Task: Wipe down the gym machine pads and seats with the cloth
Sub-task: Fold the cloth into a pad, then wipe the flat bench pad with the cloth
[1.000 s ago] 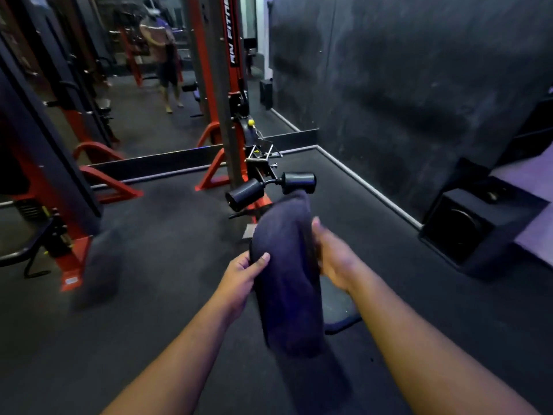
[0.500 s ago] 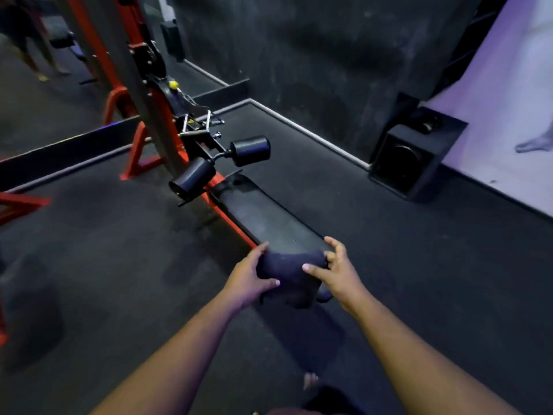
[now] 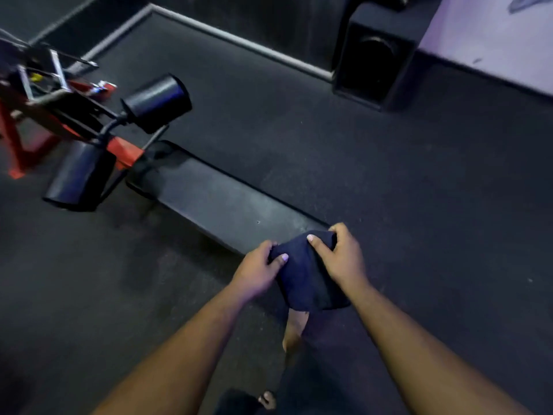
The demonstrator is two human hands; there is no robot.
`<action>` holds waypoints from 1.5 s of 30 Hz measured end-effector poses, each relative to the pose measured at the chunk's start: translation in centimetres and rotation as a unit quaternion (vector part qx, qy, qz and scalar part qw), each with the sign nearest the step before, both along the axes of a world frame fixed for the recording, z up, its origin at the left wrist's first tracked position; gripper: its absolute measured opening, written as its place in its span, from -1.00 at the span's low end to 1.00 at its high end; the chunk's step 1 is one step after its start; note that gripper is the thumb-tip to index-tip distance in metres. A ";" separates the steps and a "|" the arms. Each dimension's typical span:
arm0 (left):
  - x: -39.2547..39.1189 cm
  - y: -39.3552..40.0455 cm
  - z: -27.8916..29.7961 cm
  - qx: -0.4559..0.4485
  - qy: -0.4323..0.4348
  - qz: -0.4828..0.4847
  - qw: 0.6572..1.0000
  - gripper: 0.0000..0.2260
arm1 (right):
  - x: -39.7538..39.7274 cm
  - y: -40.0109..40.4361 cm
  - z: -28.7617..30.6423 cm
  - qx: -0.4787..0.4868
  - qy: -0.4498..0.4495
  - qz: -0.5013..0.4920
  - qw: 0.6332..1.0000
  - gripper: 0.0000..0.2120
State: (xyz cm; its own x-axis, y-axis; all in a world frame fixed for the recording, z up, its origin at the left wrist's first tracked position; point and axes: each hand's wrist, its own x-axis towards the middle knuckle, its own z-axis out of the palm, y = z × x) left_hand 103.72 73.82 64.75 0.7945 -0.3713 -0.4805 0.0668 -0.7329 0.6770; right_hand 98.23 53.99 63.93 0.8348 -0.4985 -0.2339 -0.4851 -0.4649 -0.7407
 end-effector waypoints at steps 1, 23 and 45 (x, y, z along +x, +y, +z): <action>1.4 -1.0 -2.0 0.002 0.007 0.005 1.000 -0.79 | 1.3 -0.4 -1.8 -0.013 -0.003 -0.008 1.000 -0.63; 13.3 2.4 -33.1 0.182 -0.279 -0.222 0.916 -0.33 | 13.2 1.3 -30.6 -0.312 0.150 0.296 0.890 -0.35; 11.0 0.6 -33.9 0.183 -0.294 -0.334 0.877 -0.30 | 1.9 3.4 -29.8 -0.216 0.259 0.031 0.941 -0.43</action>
State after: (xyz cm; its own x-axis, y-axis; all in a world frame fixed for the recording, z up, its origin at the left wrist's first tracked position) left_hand 114.76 74.46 30.85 0.6087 -0.7546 -0.2451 -0.7416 -0.6509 0.1620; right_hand 100.13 57.42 34.17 0.6955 -0.5940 -0.4043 -0.6905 -0.7081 -0.1474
